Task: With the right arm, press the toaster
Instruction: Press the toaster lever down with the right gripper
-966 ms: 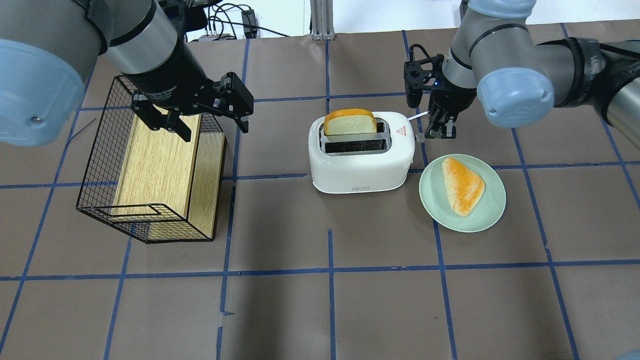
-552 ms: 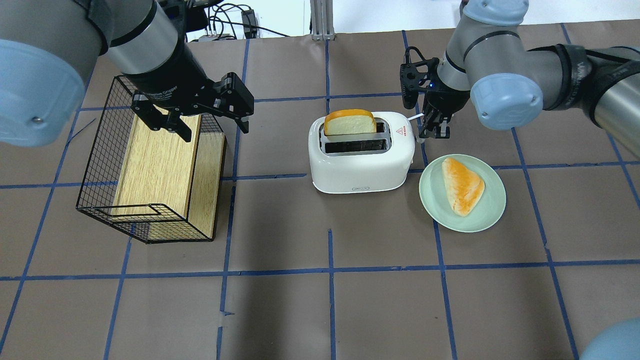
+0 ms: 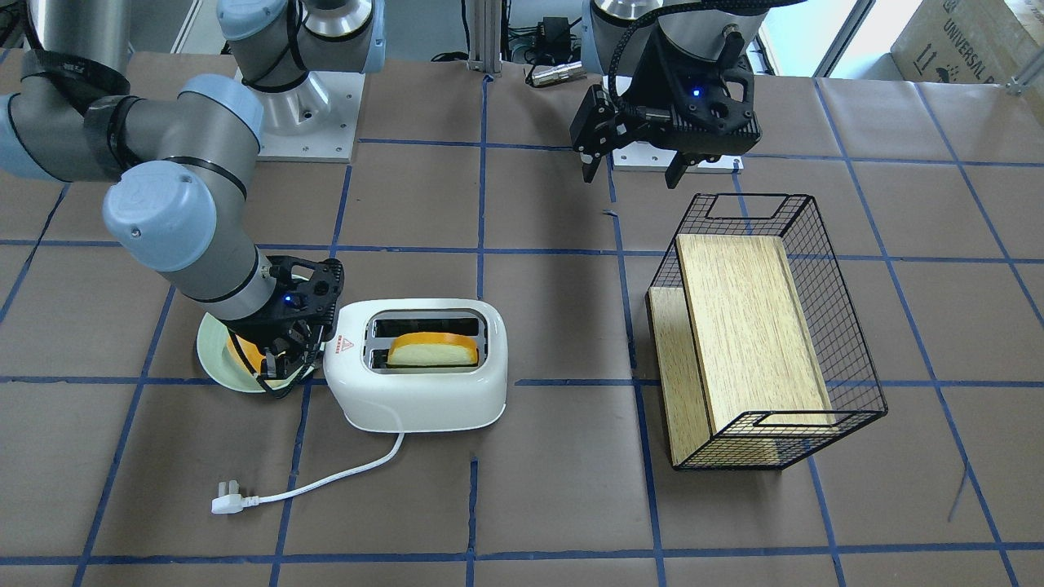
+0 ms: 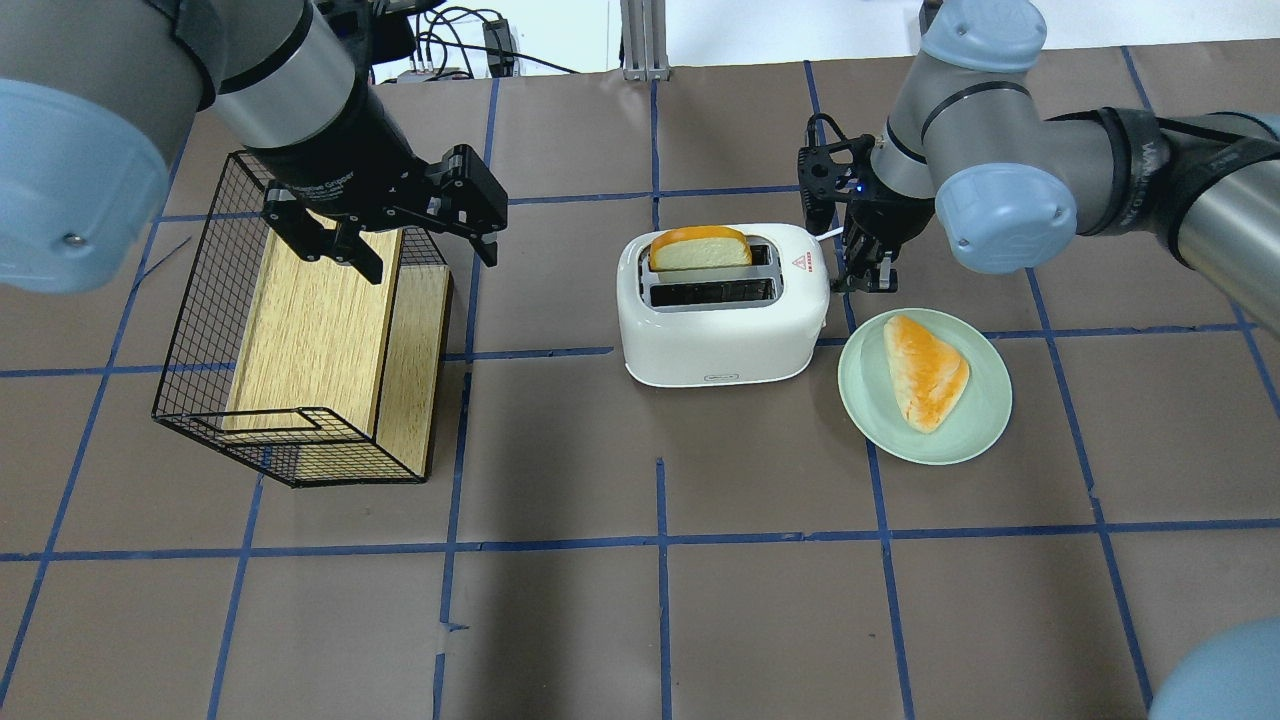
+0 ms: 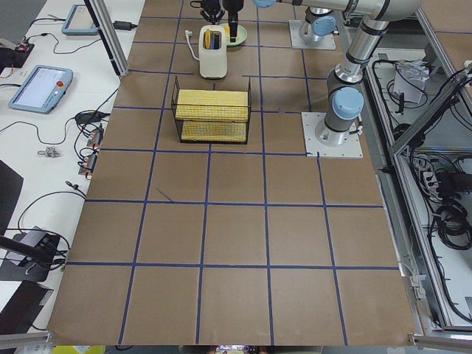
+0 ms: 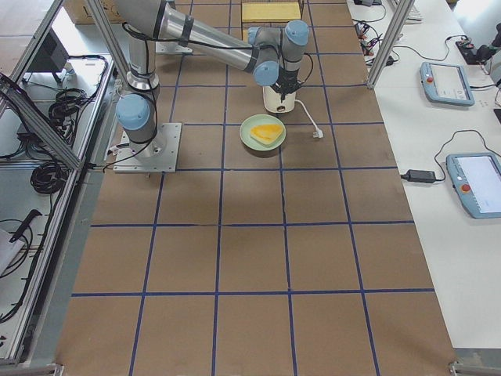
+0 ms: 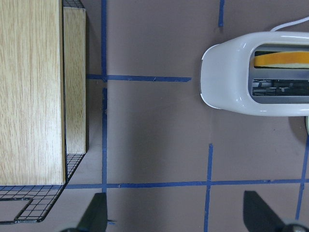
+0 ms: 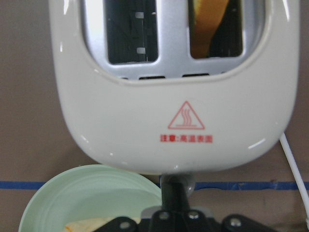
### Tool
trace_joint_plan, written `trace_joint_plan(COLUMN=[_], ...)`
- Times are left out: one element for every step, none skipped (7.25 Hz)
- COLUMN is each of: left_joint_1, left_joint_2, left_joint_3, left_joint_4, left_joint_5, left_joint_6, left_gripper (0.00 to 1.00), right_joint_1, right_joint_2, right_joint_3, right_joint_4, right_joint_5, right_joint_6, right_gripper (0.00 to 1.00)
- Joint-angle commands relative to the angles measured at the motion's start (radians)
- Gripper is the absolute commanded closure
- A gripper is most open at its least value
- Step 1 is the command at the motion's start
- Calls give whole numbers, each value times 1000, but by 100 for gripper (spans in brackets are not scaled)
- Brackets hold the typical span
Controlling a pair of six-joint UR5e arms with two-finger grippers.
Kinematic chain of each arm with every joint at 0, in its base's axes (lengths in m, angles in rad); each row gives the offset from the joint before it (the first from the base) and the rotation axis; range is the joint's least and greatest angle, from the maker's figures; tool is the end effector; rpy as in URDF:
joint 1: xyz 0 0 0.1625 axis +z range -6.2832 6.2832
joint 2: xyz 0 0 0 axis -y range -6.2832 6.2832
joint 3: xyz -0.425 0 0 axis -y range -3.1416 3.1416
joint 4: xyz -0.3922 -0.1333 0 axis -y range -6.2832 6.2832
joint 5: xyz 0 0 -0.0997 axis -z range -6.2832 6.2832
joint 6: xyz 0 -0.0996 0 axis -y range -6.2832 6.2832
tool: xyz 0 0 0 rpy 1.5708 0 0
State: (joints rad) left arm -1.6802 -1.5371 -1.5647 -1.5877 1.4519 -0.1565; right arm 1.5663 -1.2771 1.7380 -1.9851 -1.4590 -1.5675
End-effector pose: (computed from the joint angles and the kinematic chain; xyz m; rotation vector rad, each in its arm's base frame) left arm -0.1966 -0.4608 0.5063 0.0691 -3.0199 0.0104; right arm 0.1419 -0.5699 0.2914 -2.1306 2.1528 -0.0700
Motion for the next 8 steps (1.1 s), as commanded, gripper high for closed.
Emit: trace_joint_plan(left_joint_1=[-1, 0, 0, 0, -1, 0, -1, -1], left_joint_2=[0, 0, 0, 0, 0, 0, 0, 0], left_joint_3=[0, 0, 0, 0, 0, 0, 0, 0], left_joint_4=[0, 0, 0, 0, 0, 0, 0, 0], left_joint_5=[1, 1, -1, 1, -1, 1, 1, -1], left_joint_6=[0, 0, 0, 0, 0, 0, 0, 0], left_gripper=[0, 0, 0, 0, 0, 0, 0, 0], right_joint_1=[0, 0, 0, 0, 0, 0, 0, 0], right_joint_2=[2, 1, 2, 1, 1, 2, 4, 4], right_joint_3=[26, 47, 64, 66, 66, 66, 67, 67], right_joint_4=[-27, -72, -98, -106, -107, -107, -107, -107], right_joint_5=[-1, 0, 2, 0, 0, 0, 0, -1], right_joint_6=[1, 13, 14, 14, 12, 12, 12, 14], right_gripper=[90, 90, 90, 90, 90, 90, 90, 90])
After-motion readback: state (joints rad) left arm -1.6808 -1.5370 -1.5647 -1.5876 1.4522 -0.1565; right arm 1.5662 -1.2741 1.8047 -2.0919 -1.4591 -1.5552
